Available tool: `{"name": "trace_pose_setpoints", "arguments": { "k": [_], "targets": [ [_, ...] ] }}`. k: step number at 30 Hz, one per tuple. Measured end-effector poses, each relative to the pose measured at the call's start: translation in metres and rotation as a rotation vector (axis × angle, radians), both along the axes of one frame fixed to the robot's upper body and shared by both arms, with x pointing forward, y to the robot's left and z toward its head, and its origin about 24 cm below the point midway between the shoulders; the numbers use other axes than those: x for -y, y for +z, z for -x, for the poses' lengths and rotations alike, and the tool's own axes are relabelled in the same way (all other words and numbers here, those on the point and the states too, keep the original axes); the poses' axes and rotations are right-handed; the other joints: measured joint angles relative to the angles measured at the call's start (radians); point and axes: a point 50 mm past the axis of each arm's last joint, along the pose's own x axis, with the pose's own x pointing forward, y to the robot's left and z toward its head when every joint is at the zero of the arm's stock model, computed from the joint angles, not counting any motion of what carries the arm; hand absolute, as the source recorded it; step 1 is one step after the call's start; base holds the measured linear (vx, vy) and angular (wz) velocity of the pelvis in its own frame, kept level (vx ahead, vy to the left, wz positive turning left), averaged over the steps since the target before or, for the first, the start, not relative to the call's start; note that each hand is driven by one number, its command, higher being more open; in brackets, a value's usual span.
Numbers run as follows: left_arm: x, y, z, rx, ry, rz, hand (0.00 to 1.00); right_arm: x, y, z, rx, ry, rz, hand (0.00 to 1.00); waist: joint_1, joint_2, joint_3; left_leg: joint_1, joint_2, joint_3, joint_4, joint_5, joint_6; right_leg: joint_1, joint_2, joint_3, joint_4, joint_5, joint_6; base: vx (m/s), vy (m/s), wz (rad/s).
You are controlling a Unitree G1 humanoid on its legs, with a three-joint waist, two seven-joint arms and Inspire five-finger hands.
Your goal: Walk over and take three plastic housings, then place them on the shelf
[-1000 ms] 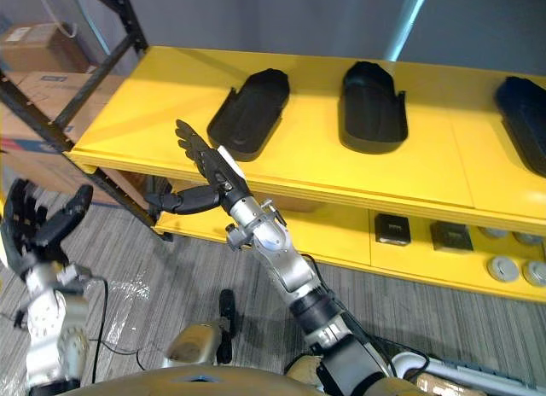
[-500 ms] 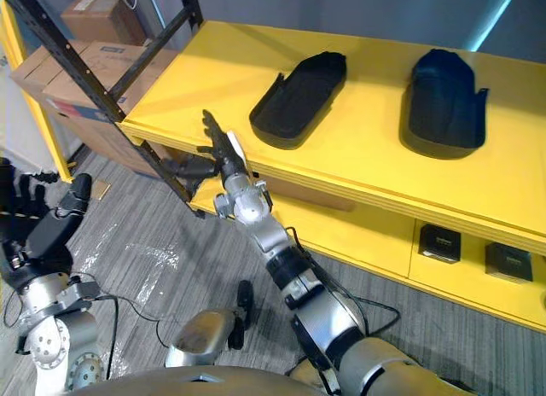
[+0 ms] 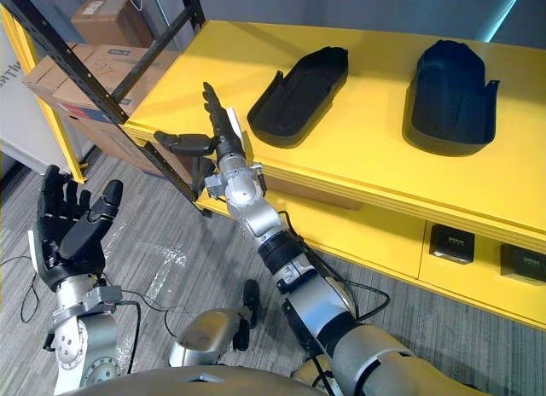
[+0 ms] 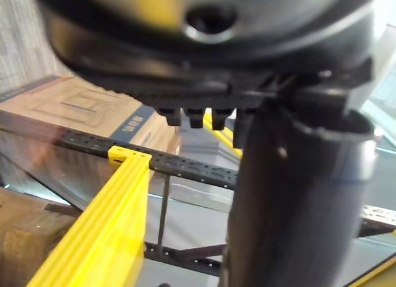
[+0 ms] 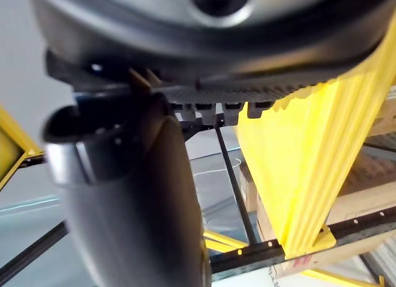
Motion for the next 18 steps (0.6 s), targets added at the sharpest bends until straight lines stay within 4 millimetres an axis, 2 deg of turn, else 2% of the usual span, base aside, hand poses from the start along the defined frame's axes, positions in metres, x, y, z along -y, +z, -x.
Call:
{"name": "trace_pose_setpoints", "arguments": {
  "k": [3, 10, 14, 18],
  "targets": [
    [0.006, -0.006, -0.002, -0.024, -0.023, 0.012, 1.0, 0.01, 0.007, -0.009, -0.008, -0.085, 0.007, 1.0, 0.0, 0.001, 0.001, -0.005, 0.001, 0.001, -0.009, 0.008, -0.001, -0.012, -0.001, 0.002, 0.007, -0.001, -0.002, 0.0, 0.0, 0.0],
    [0.013, -0.011, -0.005, -0.038, -0.041, 0.068, 1.0, 0.042, 0.004, -0.022, -0.033, -0.284, 0.032, 1.0, -0.001, 0.006, 0.004, -0.006, 0.001, 0.002, -0.009, 0.01, 0.0, -0.014, 0.0, 0.004, 0.008, -0.002, -0.004, 0.0, 0.0, 0.0],
    [0.017, -0.012, -0.01, -0.044, -0.055, 0.076, 1.0, 0.044, 0.012, -0.024, -0.01, -0.301, 0.024, 1.0, -0.006, 0.022, 0.032, -0.002, 0.001, 0.007, -0.009, 0.011, 0.001, -0.016, 0.001, 0.012, 0.011, -0.003, -0.006, -0.01, 0.004, -0.05],
    [0.02, -0.013, -0.011, -0.05, -0.069, 0.078, 1.0, 0.043, 0.013, -0.024, -0.005, -0.293, 0.028, 1.0, -0.014, 0.021, 0.034, -0.002, 0.001, 0.008, -0.01, 0.011, 0.001, -0.017, 0.001, 0.013, 0.01, -0.003, -0.006, 0.0, 0.0, 0.0]
  ]
}}
